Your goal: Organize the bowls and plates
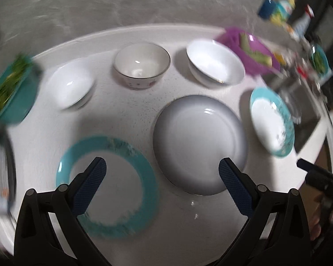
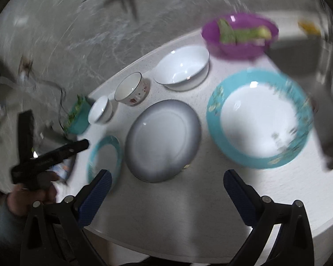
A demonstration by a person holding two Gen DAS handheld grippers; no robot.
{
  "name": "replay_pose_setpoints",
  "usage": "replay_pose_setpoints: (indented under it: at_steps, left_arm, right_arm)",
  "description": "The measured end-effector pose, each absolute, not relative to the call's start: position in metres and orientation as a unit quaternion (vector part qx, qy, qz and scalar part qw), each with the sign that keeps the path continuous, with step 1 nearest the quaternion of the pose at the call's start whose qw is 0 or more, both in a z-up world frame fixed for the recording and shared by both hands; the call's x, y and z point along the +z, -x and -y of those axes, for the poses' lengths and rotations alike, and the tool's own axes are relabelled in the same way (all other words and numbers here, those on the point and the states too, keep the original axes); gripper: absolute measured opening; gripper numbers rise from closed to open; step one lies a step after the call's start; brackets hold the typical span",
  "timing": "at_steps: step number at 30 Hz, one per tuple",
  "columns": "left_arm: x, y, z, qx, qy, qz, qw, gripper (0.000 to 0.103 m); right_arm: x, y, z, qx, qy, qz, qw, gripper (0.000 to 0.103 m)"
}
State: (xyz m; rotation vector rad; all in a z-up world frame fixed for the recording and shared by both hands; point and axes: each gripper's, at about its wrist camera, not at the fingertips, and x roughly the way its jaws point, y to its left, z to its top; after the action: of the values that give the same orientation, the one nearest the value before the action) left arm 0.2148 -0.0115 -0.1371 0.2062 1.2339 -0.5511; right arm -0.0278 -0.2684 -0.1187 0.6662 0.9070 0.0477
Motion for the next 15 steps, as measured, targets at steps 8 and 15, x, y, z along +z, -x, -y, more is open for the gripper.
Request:
replay_pose_setpoints:
  at_steps: [8, 15]
  left_arm:
    - [-0.198, -0.319, 0.043, -0.374, -0.165, -0.605, 0.683, 0.087]
    - [-0.244, -0.359, 0.073, -0.434, -0.215, -0.613, 0.625, 0.087]
  right_arm:
    - [-0.174, 0.007, 0.257, 0.004, -0.439, -0.406, 0.801, 0.095]
    - [-0.213, 0.01, 0.265, -0.031, -0.502, -0.367, 0.783, 0.075]
